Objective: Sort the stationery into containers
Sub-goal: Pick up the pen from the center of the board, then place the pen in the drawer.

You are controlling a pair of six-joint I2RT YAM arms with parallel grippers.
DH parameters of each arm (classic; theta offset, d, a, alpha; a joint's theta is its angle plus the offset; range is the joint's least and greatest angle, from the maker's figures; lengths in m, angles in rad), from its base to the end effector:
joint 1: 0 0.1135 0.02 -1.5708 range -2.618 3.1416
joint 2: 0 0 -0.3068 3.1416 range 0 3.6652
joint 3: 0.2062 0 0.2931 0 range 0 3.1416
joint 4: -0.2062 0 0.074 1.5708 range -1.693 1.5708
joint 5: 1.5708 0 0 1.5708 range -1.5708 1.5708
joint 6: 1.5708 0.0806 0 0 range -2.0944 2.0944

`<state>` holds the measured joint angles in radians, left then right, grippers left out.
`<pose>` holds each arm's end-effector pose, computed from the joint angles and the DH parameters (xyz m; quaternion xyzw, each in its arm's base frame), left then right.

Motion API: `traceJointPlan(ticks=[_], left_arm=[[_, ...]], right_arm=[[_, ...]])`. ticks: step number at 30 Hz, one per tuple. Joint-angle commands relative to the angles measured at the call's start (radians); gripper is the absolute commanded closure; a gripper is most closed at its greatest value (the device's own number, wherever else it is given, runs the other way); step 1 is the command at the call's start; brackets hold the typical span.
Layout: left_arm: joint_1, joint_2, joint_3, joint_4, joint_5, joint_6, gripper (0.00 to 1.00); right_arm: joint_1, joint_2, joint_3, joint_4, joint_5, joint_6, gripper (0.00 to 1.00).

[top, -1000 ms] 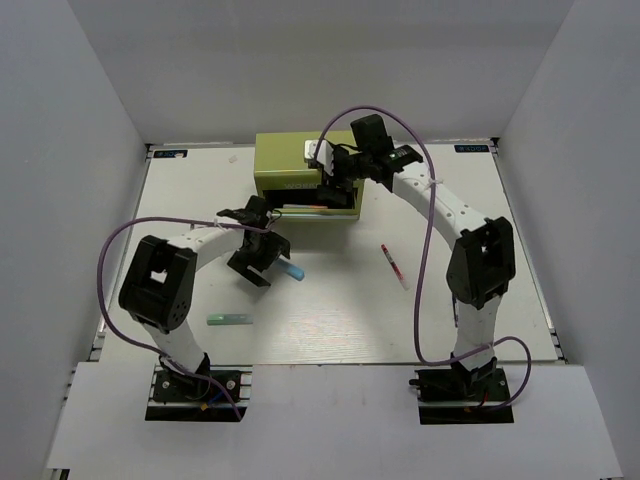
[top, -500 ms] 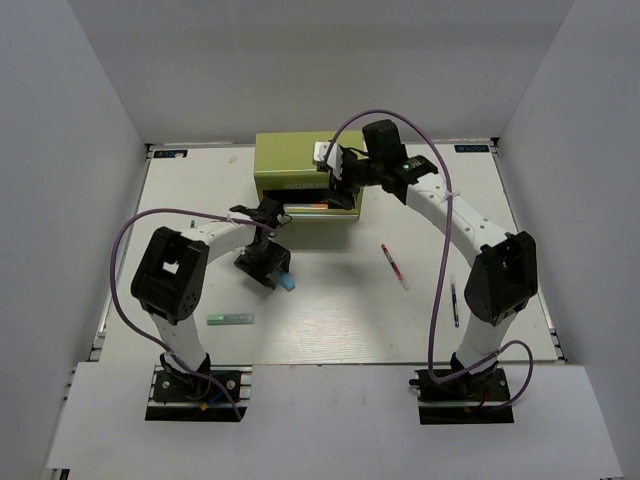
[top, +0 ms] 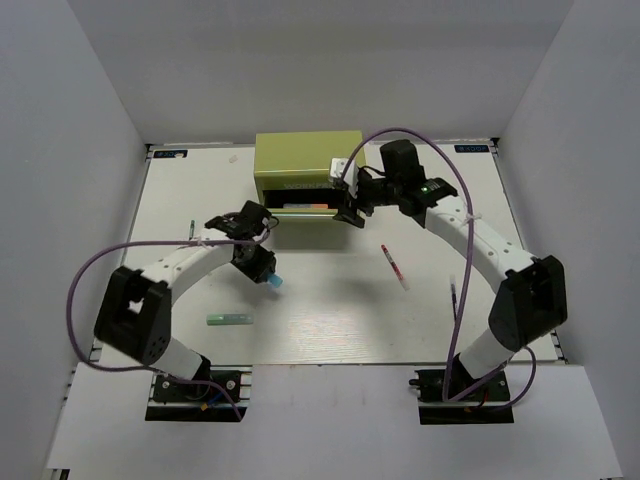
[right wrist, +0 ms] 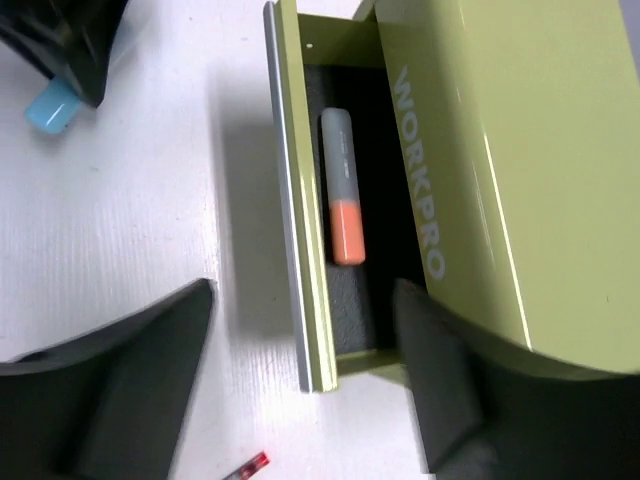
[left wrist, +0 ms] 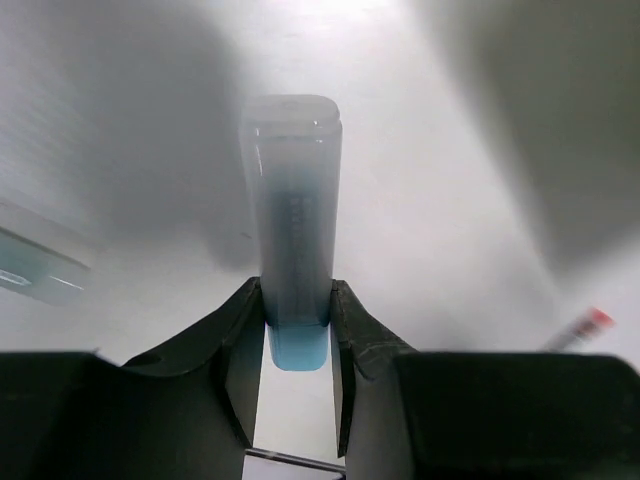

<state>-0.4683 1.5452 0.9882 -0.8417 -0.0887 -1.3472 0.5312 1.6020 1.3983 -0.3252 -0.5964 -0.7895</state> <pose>0.2833 -0.1353 0.1675 -0.4269 0.8991 -0.0405 0.0877 0.3600 0.2640 0.3499 -0.6240 0.5651 0.1914 0.5046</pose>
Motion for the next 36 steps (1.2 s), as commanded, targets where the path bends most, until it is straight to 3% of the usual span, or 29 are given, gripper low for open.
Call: traceJointPlan(ticks=[1, 3, 4, 7, 10, 15, 19, 22, 23, 30, 33, 34, 36], left_arm=[[-0.01, -0.152, 0.052, 0.071, -0.078, 0.022, 1.0], [-0.01, -0.18, 0.098, 0.105, -0.088, 0.022, 1.0], [-0.01, -0.189, 0.127, 0.122, -0.088, 0.022, 1.0], [-0.01, -0.157, 0.208, 0.174, -0.079, -0.003, 1.0], [-0.01, -0.085, 0.3, 0.217, -0.079, -0.024, 1.0], [-0.01, 0.039, 0.431, 0.247, -0.089, -0.075, 1.0], [-0.01, 0.145, 0.555, 0.169, -0.089, -0.115, 0.98], [-0.02, 0.184, 0.578, 0.155, -0.1, -0.139, 0.88], [-0.02, 0.194, 0.578, 0.155, -0.1, -0.139, 0.78], [-0.029, 0.204, 0.578, 0.187, -0.091, -0.161, 0.46], [-0.029, 0.184, 0.578, 0.187, -0.091, -0.161, 0.35], [-0.038, 0.175, 0.578, 0.187, -0.091, -0.161, 0.35], [-0.038, 0.162, 0.554, 0.187, -0.082, -0.161, 0.31]], right_arm=[[-0.023, -0.095, -0.05, 0.072, 0.024, 0.064, 0.27], [-0.034, -0.12, -0.091, 0.081, 0.049, 0.084, 0.39], [-0.039, -0.134, -0.103, 0.081, 0.053, 0.105, 0.54], [-0.057, -0.162, -0.171, 0.106, 0.078, 0.14, 0.77], [-0.077, -0.201, -0.225, 0.123, 0.087, 0.168, 0.84], [-0.094, -0.255, -0.3, 0.13, 0.101, 0.193, 0.84], [-0.103, -0.29, -0.337, 0.135, 0.115, 0.196, 0.8], [-0.109, -0.304, -0.351, 0.137, 0.115, 0.197, 0.74], [-0.111, -0.306, -0.352, 0.133, 0.115, 0.199, 0.71], [-0.115, -0.304, -0.36, 0.127, 0.086, 0.19, 0.66], [-0.114, -0.303, -0.352, 0.104, 0.055, 0.17, 0.62], [-0.112, -0.298, -0.351, 0.094, 0.034, 0.145, 0.54], [-0.112, -0.291, -0.34, 0.056, -0.011, 0.135, 0.48]])
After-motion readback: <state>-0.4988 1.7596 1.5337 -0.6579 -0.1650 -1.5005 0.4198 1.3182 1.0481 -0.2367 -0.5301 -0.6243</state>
